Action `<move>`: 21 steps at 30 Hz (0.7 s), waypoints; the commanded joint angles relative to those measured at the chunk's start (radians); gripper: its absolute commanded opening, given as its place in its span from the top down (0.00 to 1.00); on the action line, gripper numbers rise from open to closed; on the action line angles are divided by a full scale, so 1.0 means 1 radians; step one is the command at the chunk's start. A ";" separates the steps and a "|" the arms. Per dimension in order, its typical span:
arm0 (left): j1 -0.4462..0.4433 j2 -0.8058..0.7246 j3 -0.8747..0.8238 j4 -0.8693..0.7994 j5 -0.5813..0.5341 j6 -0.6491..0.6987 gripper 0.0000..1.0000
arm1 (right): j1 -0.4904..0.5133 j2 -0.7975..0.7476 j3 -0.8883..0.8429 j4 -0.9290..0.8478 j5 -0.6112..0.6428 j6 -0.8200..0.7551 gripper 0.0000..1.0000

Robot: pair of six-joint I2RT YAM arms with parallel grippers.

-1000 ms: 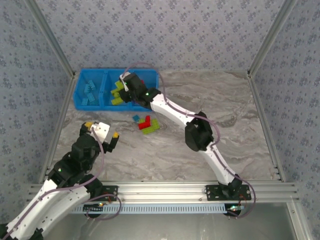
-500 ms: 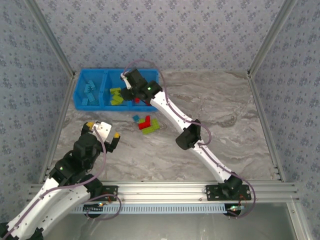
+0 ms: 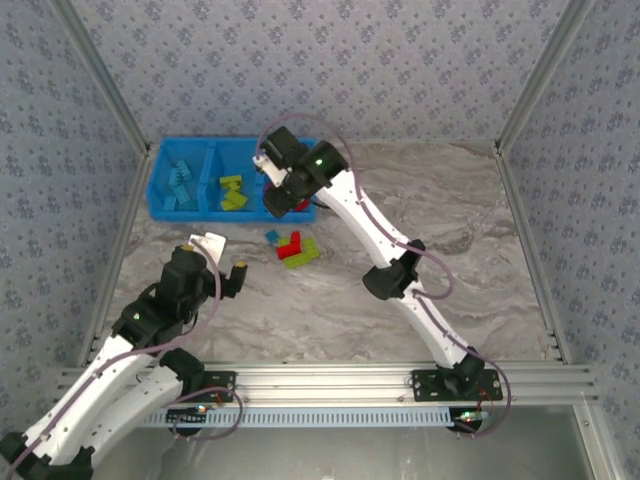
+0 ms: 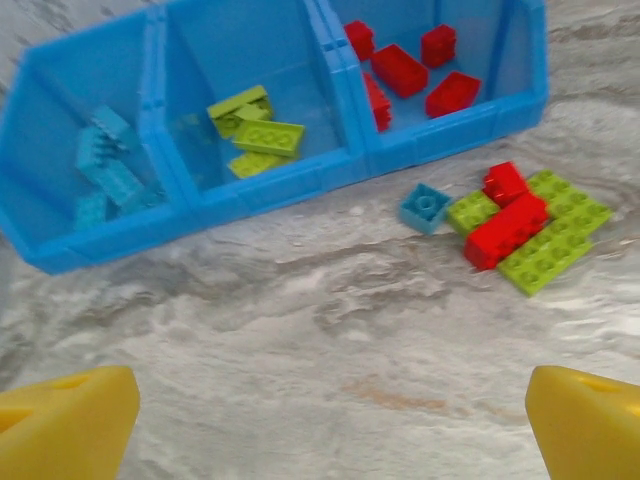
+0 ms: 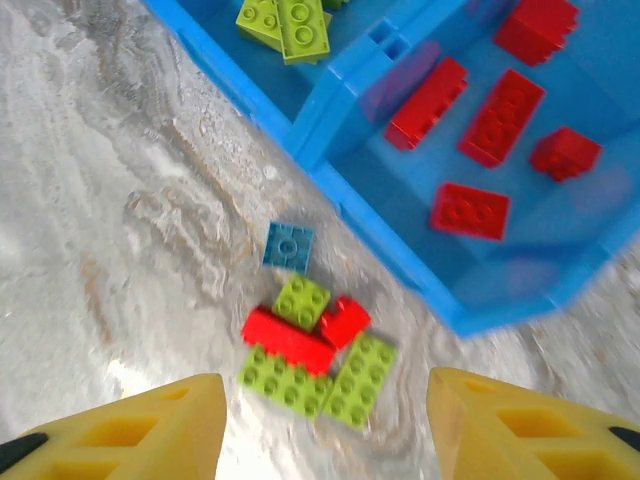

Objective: Sort the legos into containers by color

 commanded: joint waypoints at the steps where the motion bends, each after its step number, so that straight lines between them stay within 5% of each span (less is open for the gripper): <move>1: 0.006 0.071 0.051 0.042 0.201 -0.200 0.01 | 0.012 -0.138 -0.082 -0.100 0.044 -0.022 0.37; 6: 0.001 0.218 0.004 0.194 0.294 -0.475 0.01 | 0.021 -0.288 -0.242 -0.086 0.069 -0.005 0.27; 11: -0.051 0.382 -0.021 0.353 0.134 -0.759 0.01 | 0.030 -0.423 -0.360 -0.090 0.136 0.039 0.14; 15: -0.096 0.551 0.064 0.367 0.093 -0.749 0.01 | 0.061 -0.656 -0.777 0.130 0.205 0.019 0.01; 21: -0.144 0.814 0.198 0.325 0.019 -0.754 0.01 | 0.039 -1.028 -1.337 0.441 0.110 0.076 0.00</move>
